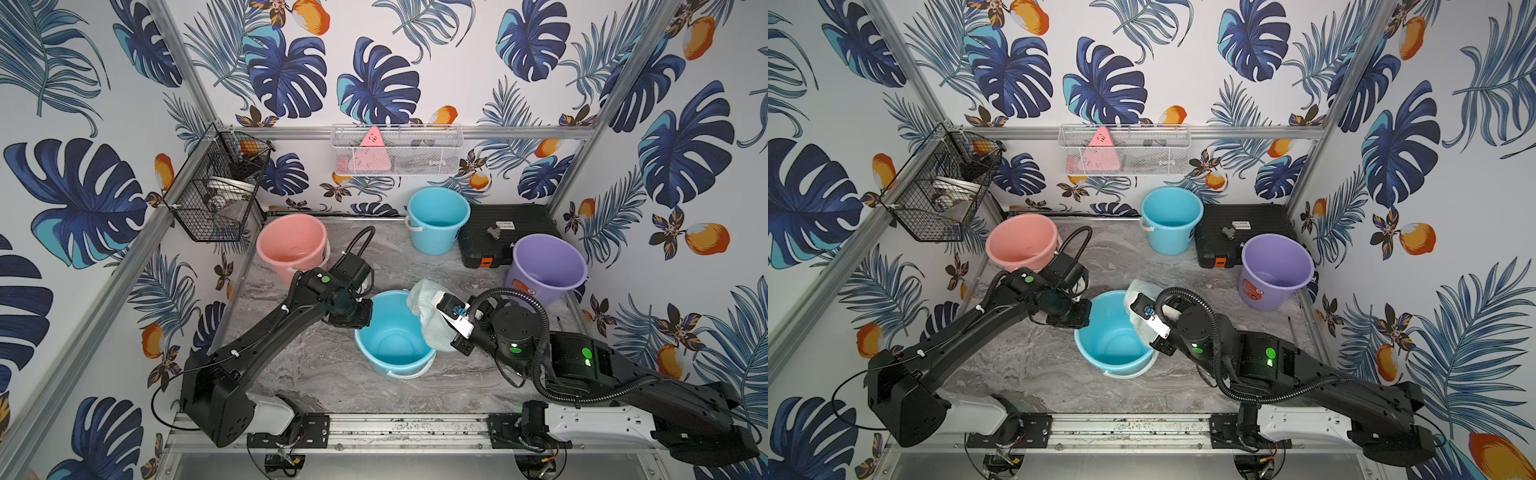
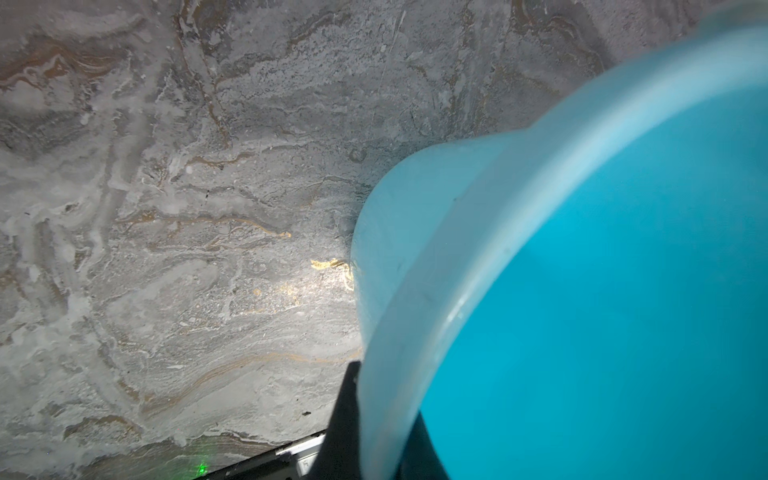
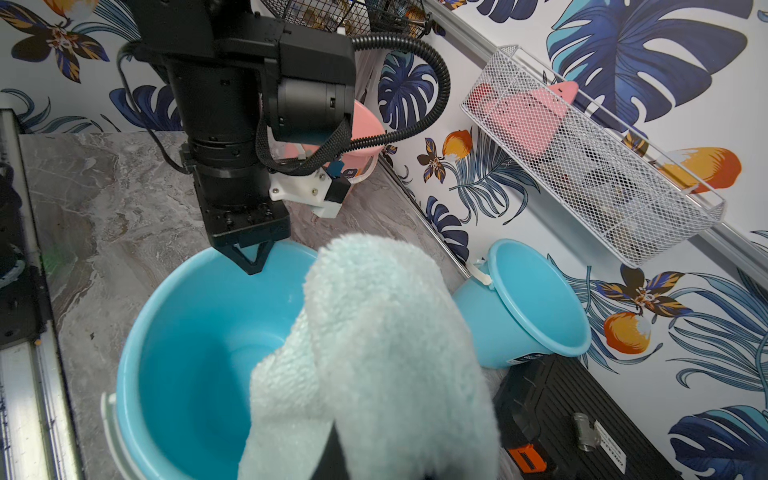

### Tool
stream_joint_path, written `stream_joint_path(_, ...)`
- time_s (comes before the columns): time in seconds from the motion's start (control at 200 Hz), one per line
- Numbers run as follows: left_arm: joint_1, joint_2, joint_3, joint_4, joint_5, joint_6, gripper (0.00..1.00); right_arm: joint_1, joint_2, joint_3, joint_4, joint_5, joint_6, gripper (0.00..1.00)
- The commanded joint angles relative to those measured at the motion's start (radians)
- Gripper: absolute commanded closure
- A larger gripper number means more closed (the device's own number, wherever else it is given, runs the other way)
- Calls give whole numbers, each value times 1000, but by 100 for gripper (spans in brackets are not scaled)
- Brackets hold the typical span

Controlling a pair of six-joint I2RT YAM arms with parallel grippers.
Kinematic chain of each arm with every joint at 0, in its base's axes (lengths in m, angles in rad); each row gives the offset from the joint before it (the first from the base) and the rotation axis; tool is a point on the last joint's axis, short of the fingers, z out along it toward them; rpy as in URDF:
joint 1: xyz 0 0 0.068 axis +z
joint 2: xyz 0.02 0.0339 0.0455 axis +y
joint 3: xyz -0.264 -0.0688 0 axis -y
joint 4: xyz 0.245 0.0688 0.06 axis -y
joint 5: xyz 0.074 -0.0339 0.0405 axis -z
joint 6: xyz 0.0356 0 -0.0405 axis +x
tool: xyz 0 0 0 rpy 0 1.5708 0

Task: Wipe the inside of the bucket with a cloth
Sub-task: Pick up the bucket from the center of the board.

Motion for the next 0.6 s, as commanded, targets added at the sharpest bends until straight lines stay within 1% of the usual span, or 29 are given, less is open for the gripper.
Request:
stream_joint_path(0.0, -8, -15, 18, -8, -65, -5, 100, -1, 4, 26, 45, -31, 11, 100)
stream_joint_path(0.13, -32, -51, 46, -8, -115, -29, 100, -1, 9, 34, 70, -95, -12, 100)
stream_joint_path(0.295, -65, -112, 39, 28, -111, -35, 100, 0, 39, 40, 55, -180, -91, 100)
stream_joint_path(0.485, -117, -189, -7, 84, -108, -65, 100, 0, 76, 17, 34, -222, -203, 100)
stream_joint_path(0.595, -153, -215, -27, 93, -148, -75, 100, 0, 83, -26, 72, -234, -268, 100)
